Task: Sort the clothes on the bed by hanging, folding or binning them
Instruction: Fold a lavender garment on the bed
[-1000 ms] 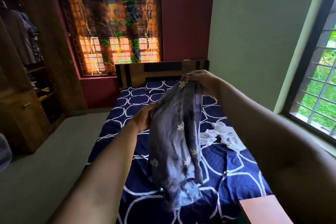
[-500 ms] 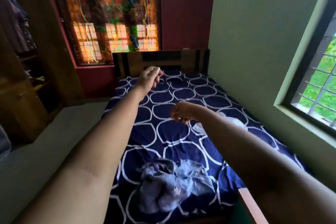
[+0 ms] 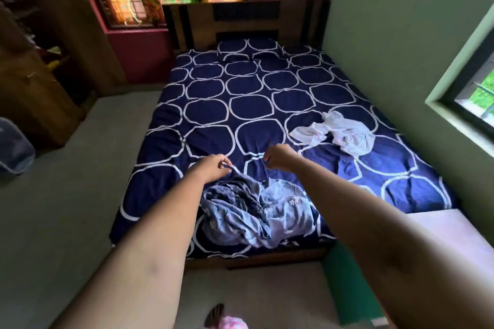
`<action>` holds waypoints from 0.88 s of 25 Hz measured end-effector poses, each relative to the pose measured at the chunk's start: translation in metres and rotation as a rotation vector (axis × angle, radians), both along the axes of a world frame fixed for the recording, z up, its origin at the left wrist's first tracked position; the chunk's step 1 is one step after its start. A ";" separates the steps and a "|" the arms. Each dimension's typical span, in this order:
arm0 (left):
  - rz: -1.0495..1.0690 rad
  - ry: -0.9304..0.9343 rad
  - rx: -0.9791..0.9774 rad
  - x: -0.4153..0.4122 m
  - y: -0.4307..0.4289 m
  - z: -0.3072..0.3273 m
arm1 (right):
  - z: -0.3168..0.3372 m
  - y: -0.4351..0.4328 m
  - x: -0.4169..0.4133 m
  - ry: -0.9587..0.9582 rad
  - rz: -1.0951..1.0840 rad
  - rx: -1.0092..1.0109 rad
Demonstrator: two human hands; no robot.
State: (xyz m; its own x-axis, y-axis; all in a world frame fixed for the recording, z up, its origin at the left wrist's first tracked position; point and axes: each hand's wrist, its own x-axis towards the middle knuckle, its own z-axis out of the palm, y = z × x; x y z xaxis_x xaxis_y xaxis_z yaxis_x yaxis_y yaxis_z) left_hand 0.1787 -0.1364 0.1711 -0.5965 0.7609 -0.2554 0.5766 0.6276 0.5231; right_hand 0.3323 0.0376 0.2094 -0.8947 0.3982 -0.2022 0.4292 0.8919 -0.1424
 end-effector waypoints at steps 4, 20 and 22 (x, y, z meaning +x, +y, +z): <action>-0.002 -0.029 -0.080 0.007 -0.014 -0.039 | -0.046 -0.011 -0.005 0.017 -0.040 -0.167; -0.260 0.174 -0.376 -0.063 -0.014 -0.225 | -0.256 -0.048 -0.078 -0.256 -0.325 -0.581; -0.245 0.202 -0.369 -0.068 -0.012 -0.241 | -0.277 -0.055 -0.085 -0.297 -0.354 -0.612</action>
